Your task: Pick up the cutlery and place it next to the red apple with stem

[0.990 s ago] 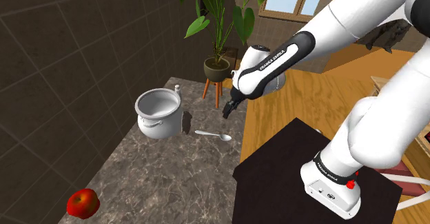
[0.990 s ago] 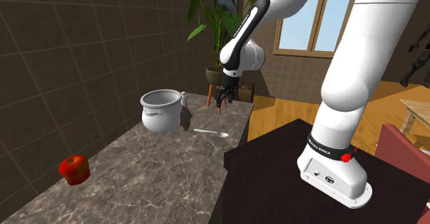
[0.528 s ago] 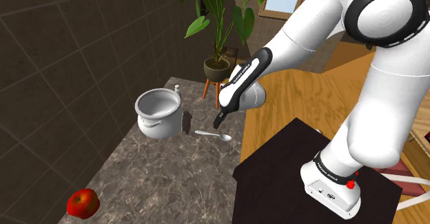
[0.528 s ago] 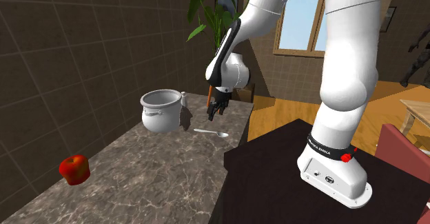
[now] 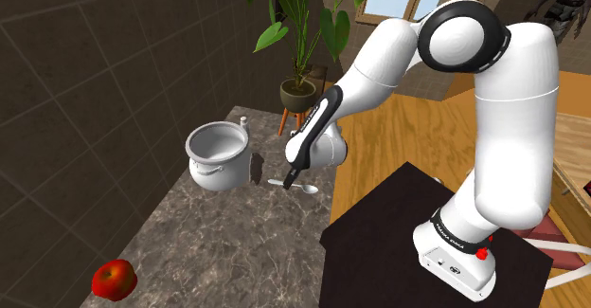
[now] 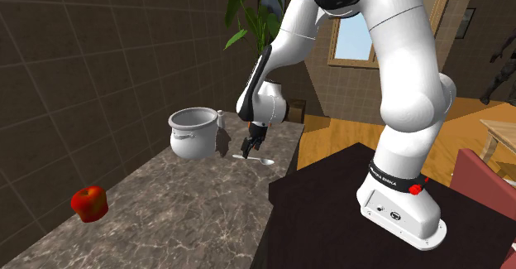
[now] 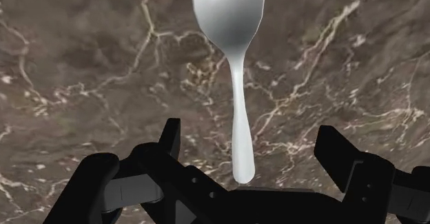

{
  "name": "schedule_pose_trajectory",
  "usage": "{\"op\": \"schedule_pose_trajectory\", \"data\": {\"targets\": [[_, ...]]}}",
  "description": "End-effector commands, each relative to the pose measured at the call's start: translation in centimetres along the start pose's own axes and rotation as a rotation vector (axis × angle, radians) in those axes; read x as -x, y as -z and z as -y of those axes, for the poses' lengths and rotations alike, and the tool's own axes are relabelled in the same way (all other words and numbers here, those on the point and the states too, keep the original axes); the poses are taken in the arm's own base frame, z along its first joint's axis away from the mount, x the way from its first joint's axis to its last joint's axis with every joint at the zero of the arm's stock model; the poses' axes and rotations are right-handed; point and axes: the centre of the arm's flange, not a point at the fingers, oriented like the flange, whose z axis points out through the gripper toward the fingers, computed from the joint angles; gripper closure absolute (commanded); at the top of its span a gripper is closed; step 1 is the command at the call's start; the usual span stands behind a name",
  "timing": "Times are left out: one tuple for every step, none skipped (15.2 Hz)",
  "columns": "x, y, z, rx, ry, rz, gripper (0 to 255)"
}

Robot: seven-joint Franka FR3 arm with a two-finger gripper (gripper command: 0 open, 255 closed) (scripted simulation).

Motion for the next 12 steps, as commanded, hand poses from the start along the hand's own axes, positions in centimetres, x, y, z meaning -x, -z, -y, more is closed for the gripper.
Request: {"op": "schedule_pose_trajectory", "data": {"targets": [[-0.01,-1.14,0.06,0.000,0.000,-0.001,0],[-0.01,-1.67,0.06,0.000,0.000,-0.001,0],[-0.01,-1.97,0.06,0.000,0.000,-0.001,0],[-0.01,-1.97,0.06,0.000,0.000,-0.001,0],[-0.01,-1.97,0.06,0.000,0.000,-0.001,0],[-0.01,-1.97,0.06,0.000,0.000,-0.001,0],[-0.01,-1.97,0.06,0.000,0.000,-0.001,0],[-0.01,-1.97,0.06,0.000,0.000,-0.001,0],[-0.01,-1.97,0.06,0.000,0.000,-0.001,0],[-0.01,-1.97,0.06,0.000,0.000,-0.001,0],[-0.01,-1.97,0.06,0.000,0.000,-0.001,0],[-0.01,-1.97,0.06,0.000,0.000,-0.001,255]]}}
